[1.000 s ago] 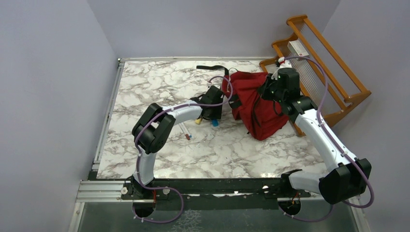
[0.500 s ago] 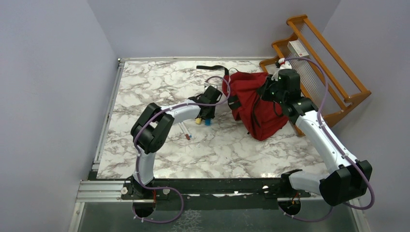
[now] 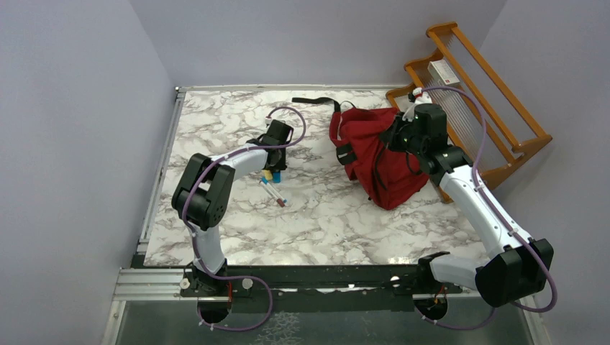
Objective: Pack the student bag
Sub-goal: Place the student bag at the center of the board, then place the stationery in the student bag.
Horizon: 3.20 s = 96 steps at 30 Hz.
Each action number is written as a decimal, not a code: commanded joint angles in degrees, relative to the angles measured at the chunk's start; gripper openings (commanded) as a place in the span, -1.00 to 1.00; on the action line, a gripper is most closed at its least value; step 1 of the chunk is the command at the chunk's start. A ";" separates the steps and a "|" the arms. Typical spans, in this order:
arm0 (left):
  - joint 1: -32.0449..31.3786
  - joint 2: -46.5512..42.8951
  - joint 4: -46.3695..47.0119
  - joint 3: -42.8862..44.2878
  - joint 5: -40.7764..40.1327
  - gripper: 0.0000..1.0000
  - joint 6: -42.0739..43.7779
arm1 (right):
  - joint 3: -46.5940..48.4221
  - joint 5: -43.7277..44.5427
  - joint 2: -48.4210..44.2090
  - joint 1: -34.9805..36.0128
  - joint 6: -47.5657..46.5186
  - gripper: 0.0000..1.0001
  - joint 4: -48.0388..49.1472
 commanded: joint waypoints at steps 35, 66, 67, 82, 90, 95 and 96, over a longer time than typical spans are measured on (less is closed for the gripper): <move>7.76 -29.80 -2.54 -4.03 1.69 -1.00 0.95 | 6.74 -30.25 23.08 19.41 -10.38 -0.28 3.33; -13.46 -21.10 10.39 3.00 18.67 -1.00 -5.48 | 7.70 19.96 20.76 9.18 -11.39 -0.23 -11.70; -13.79 -20.63 10.53 2.47 18.63 -1.00 -5.55 | 7.70 19.60 21.44 9.13 -11.76 -0.23 -11.80; -13.89 -20.39 11.04 -12.47 10.34 -1.00 -4.12 | 8.95 -2.64 26.95 9.22 -19.36 0.13 -10.09; -13.54 -19.27 11.89 -12.45 11.39 -1.00 -4.50 | 9.31 -2.65 28.66 9.63 -23.48 0.31 -10.64; -13.42 -18.82 12.02 -12.23 11.61 -1.00 -4.36 | 10.19 7.03 30.90 10.71 -23.97 0.25 -11.55; -13.36 -18.88 12.02 -12.24 11.57 -1.00 -4.36 | 10.24 9.79 31.15 10.83 -23.87 0.21 -11.58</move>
